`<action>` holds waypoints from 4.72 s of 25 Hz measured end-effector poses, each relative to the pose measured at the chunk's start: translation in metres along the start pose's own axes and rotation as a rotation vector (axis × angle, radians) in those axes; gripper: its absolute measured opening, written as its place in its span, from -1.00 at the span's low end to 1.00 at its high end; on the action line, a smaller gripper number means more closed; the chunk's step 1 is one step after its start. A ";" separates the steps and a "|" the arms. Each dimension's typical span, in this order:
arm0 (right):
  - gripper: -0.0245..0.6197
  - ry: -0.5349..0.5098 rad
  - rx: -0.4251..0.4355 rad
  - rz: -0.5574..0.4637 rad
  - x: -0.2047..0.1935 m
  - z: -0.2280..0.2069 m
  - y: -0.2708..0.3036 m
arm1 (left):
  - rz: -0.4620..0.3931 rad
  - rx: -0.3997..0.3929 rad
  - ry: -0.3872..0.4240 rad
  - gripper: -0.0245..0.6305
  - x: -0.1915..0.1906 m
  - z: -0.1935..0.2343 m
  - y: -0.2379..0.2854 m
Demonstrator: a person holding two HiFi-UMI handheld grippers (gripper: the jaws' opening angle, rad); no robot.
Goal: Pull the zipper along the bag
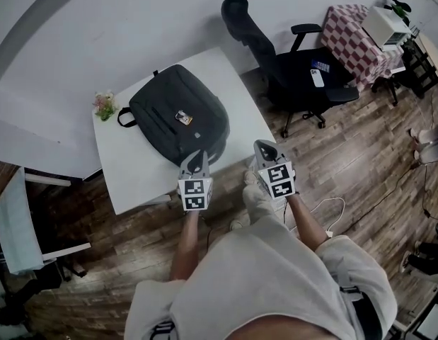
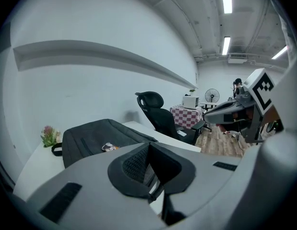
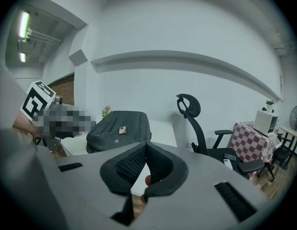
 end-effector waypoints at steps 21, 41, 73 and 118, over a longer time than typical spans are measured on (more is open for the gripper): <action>-0.88 -0.024 0.311 0.017 0.027 -0.081 0.144 | 0.232 0.127 0.092 -0.85 0.004 -0.007 0.096; -0.88 -0.105 0.433 0.093 0.007 -0.052 0.189 | 0.620 -0.228 0.409 -0.38 -0.055 -0.032 0.124; -0.79 -0.507 0.603 0.194 -0.038 -0.032 0.289 | 0.619 -0.284 0.370 -0.67 -0.050 -0.028 0.132; -0.87 -0.800 0.618 0.217 -0.037 -0.017 0.310 | 0.613 -0.247 0.339 -0.70 -0.052 -0.022 0.131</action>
Point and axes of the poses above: the fingertips, and each gripper's own axes: y forward along the fingers, z to its left, x out of its top, the point moved 1 cm from there along -y, backward along the fingers, and after that the axes turned 3 degrees about -y, right-handed, at the moved point
